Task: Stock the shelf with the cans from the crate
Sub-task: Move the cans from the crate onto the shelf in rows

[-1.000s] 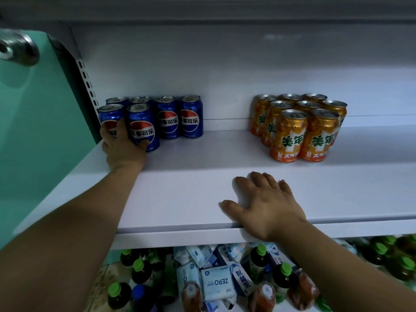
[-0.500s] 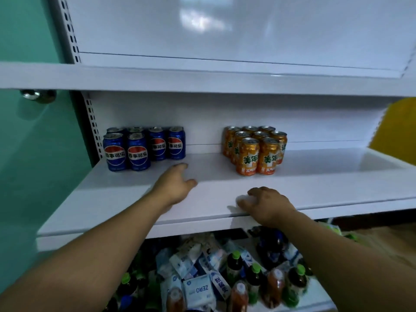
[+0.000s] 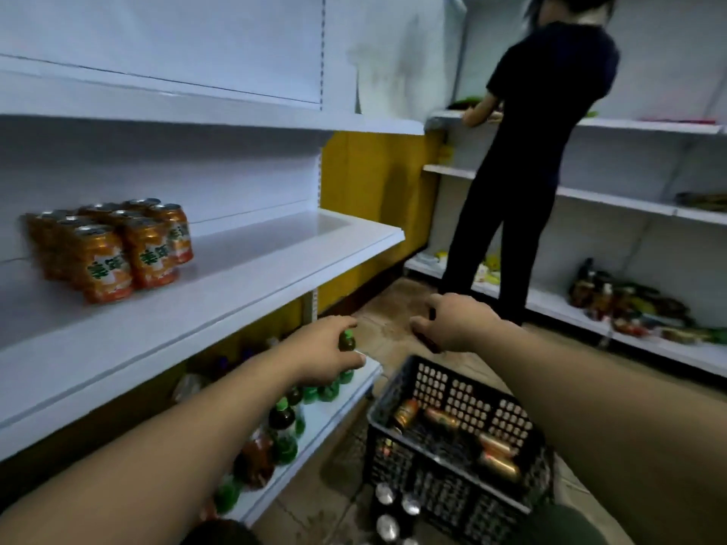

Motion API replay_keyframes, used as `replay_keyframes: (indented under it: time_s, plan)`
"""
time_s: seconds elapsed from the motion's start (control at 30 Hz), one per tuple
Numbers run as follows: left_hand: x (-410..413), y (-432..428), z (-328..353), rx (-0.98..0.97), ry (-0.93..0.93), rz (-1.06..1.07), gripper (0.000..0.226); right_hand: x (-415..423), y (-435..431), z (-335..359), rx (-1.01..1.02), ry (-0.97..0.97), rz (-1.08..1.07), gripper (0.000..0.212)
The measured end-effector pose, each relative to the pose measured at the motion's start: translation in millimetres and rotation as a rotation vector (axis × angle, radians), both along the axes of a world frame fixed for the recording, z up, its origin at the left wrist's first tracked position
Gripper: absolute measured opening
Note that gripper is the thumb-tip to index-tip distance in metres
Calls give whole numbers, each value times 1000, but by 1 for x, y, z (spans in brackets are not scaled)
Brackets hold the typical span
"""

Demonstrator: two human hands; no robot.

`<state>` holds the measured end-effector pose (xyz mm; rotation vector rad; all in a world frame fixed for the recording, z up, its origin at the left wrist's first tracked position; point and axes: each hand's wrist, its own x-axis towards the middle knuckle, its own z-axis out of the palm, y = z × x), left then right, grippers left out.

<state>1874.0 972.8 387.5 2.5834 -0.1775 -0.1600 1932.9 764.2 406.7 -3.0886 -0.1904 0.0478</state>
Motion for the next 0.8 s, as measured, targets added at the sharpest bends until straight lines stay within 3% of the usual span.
replay_keyframes:
  time_s: [0.3,0.47,0.8]
  plan:
    - [69,-123,-82,59,222,-280,69,20,-146,-76,126,202,-272,69]
    - [120,-166,-145,125,391,-304,74,56,-201,-139,180,320,-387,69]
    - [228,-220,-310,71,638,-177,78,160,-264,-299,253,544,-487,74]
